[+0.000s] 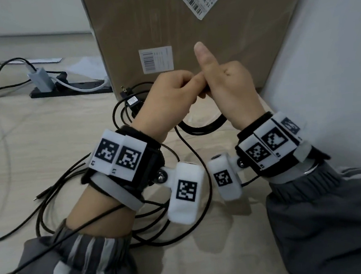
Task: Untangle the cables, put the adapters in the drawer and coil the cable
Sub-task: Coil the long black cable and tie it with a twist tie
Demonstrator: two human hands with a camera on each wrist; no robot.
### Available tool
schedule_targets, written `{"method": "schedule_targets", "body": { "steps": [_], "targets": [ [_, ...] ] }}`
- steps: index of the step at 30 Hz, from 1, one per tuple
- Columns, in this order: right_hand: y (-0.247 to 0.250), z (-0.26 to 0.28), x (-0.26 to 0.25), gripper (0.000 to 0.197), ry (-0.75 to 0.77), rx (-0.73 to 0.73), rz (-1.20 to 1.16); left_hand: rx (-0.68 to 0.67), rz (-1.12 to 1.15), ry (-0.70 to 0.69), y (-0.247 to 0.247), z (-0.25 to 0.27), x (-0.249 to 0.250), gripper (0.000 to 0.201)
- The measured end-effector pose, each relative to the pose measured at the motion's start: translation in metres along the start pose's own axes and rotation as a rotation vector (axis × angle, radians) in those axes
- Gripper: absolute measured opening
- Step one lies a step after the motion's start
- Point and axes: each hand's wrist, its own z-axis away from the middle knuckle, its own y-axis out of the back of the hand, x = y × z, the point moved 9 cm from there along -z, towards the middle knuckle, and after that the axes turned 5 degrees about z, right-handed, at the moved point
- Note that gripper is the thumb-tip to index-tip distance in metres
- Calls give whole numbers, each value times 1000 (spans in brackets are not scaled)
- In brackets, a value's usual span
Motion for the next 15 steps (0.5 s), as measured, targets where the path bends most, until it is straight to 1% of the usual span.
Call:
{"method": "schedule_targets", "body": {
  "steps": [2,3,5,6,7,8,10,12,13,15],
  "targets": [
    [4,0,5,64,-42,74,-150,3,80,10,3,-1,-3,40],
    [8,-2,11,61,-99,121,-246,-25,123,5,4,-1,-2,43],
    [17,-4,27,58,-250,210,-507,-130,203,-24,1,0,4,43],
    [17,-4,34,58,-312,229,-664,-179,249,-47,-2,2,8,41],
    [15,-6,38,58,-350,219,-808,-201,288,-63,-5,3,12,39],
    [11,-8,40,58,-365,181,-902,-189,315,-65,-5,4,15,38],
    [1,-11,35,59,-330,48,-923,-87,336,-77,4,2,19,37],
    [-5,-14,29,59,-280,-67,-810,16,293,-110,19,2,22,36],
    [-4,-14,26,59,-260,-107,-729,32,228,-123,24,2,23,37],
    [-2,-13,17,62,-185,-184,-507,-8,-46,-142,23,3,25,40]
  ]
}}
